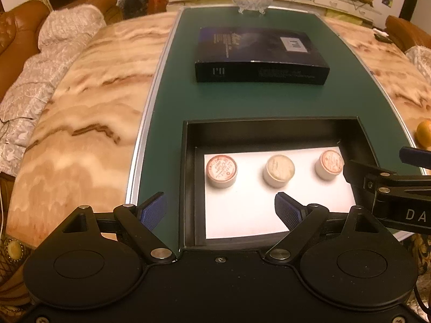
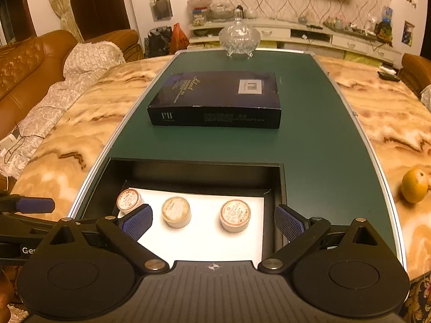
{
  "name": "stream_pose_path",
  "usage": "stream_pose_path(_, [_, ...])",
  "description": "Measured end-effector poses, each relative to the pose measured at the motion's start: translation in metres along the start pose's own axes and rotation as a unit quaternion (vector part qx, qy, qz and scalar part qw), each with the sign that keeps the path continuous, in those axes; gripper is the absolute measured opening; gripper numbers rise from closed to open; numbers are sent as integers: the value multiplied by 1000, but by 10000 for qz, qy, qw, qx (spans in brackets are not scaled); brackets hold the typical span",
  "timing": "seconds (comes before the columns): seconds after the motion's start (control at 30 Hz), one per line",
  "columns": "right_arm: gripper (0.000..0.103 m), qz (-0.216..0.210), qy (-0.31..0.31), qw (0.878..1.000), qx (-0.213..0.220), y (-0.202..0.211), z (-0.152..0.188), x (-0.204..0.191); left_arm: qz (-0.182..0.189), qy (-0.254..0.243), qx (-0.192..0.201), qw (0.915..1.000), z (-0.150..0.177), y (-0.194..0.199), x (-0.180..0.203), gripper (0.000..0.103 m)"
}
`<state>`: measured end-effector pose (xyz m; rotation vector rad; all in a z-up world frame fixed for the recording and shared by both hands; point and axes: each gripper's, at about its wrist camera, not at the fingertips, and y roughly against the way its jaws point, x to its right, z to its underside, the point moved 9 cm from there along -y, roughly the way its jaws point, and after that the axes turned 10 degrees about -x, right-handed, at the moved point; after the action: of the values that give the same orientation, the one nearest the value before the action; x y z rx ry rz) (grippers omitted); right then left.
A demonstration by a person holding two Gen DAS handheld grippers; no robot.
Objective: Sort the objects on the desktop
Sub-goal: 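Move the left tool forward past the tray toward the dark blue box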
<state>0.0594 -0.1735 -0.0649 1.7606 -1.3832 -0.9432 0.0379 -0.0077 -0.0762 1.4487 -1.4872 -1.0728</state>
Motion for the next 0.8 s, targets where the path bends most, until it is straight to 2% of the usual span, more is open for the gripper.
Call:
stream_pose_path(0.63, [100,235,-35,9997,77,-17,-55,20,-68,-75,131,9999,-66,-6,9,88])
stream_pose_path(0.8, [100,242,55,9997,41,-26,-65,19,-207,-58,163,9996,-81,-11,6,88])
